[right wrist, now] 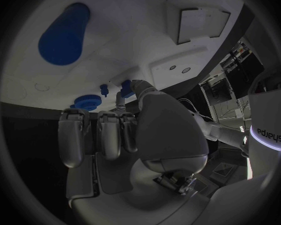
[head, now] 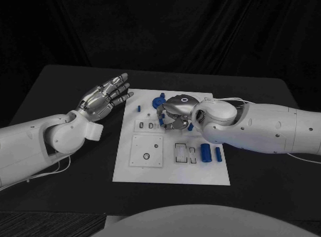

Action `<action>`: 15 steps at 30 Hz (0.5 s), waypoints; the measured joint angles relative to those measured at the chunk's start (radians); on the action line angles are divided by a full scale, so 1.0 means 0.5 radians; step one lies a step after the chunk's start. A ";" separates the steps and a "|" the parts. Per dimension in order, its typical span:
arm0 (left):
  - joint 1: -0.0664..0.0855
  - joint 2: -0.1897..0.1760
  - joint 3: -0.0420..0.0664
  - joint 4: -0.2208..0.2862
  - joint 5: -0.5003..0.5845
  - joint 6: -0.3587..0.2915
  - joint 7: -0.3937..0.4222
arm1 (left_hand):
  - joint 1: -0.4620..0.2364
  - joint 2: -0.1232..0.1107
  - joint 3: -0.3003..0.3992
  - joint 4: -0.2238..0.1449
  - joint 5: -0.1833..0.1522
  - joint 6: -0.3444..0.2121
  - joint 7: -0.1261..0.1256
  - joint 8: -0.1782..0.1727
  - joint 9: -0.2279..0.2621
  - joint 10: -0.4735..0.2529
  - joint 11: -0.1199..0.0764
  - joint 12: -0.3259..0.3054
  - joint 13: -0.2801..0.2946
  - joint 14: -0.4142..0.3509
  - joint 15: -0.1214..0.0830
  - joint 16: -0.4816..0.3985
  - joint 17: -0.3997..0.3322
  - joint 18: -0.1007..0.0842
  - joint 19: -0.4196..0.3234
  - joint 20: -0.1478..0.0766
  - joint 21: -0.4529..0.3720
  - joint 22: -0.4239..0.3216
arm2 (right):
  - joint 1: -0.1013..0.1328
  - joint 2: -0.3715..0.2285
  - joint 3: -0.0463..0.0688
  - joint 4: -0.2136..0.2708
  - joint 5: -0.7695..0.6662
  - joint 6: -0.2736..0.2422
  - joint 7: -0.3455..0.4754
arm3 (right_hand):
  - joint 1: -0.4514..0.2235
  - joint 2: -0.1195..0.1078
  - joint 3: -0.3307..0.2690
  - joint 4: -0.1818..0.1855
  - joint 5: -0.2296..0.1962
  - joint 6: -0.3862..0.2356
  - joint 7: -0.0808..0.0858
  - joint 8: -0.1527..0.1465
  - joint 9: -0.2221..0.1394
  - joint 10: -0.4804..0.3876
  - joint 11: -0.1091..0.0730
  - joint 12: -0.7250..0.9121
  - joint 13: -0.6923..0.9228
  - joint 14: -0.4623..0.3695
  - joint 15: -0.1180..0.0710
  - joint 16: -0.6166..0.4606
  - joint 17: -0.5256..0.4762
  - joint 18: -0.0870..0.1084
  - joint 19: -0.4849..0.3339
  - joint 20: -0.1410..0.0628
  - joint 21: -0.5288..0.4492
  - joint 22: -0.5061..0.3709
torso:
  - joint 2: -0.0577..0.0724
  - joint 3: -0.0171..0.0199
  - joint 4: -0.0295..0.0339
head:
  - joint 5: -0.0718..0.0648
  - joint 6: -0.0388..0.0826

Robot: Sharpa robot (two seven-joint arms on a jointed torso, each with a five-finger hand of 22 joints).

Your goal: Assemble the parts on the task board

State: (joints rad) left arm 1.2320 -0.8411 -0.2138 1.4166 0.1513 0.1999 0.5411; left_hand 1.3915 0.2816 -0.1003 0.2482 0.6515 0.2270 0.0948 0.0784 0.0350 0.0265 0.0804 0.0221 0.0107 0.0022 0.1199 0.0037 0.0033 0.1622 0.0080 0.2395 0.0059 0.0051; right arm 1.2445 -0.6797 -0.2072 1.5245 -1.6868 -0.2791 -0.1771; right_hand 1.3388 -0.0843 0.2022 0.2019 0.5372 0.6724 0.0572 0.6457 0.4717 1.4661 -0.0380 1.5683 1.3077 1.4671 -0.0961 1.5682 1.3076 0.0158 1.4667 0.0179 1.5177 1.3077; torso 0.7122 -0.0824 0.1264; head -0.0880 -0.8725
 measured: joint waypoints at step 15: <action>-0.003 0.002 0.000 -0.007 0.000 0.009 -0.005 | 0.000 0.000 0.006 0.006 0.000 0.000 0.000 0.000 0.000 0.000 0.000 0.000 0.000 0.000 0.000 0.000 0.000 0.000 0.000 0.000 0.000 0.000 | -0.008 0.005 -0.002 -0.005 -0.001 0.021 -0.002 | -0.081 -0.002 -0.018 -0.040 -0.229 -0.059 0.022 -0.188 -0.084 0.004 0.018 0.000 0.000 -0.001 0.014 -0.007 0.000 0.000 0.000 0.014 -0.015 0.000 | 0.000 0.0008 0.000 | -0.002 0.000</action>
State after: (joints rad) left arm 1.2307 -0.8400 -0.2138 1.4129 0.1512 0.2042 0.5386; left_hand 1.3915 0.2816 -0.0973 0.2511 0.6515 0.2270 0.0948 0.0784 0.0349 0.0264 0.0803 0.0221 0.0106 0.0022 0.1199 0.0037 0.0033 0.1622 0.0080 0.2394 0.0059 0.0052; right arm 1.2406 -0.6771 -0.2081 1.5221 -1.6872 -0.2687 -0.1781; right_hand 1.2983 -0.0854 0.1934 0.1818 0.4227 0.6428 0.0683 0.5516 0.4297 1.4680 -0.0287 1.5683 1.3076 1.4668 -0.0891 1.5646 1.3075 0.0159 1.4666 0.0250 1.5100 1.3076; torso 0.7122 -0.0820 0.1264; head -0.0889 -0.8725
